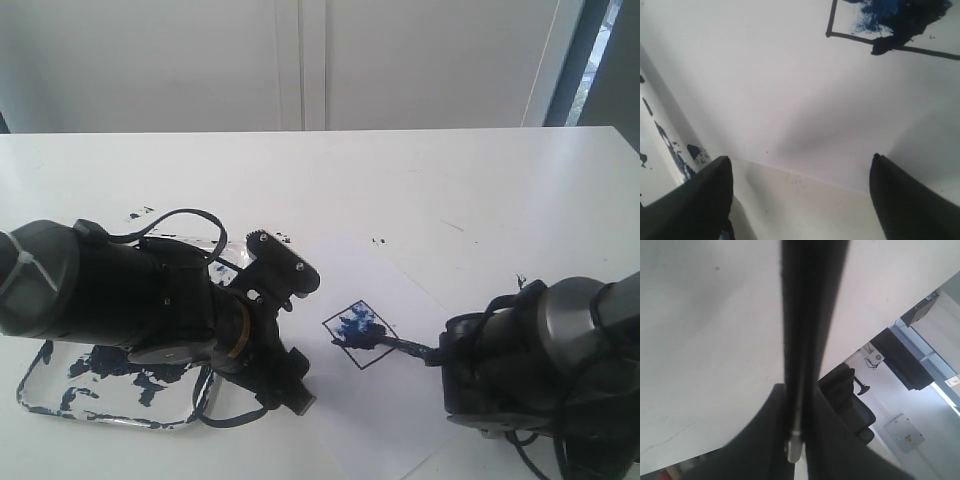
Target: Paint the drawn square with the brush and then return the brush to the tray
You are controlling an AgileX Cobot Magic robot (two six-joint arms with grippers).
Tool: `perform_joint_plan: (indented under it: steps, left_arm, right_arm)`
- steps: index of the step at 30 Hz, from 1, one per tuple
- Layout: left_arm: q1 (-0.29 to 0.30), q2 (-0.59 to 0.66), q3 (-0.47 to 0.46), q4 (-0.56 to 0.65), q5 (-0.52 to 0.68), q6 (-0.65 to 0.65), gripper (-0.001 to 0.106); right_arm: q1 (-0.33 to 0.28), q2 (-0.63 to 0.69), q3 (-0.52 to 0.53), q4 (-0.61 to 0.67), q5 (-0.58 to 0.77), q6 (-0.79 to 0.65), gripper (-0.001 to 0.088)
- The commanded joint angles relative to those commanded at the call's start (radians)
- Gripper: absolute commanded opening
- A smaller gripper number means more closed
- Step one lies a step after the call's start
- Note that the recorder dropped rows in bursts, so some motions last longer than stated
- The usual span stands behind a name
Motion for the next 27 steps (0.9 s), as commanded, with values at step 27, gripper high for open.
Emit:
perform_joint_plan:
  steps: [27]
  left_arm:
    - [0.000, 0.000, 0.000, 0.000, 0.044, 0.008, 0.078]
  right_arm:
    - [0.113, -0.067, -0.005, 0.033, 0.000, -0.021, 0.0000]
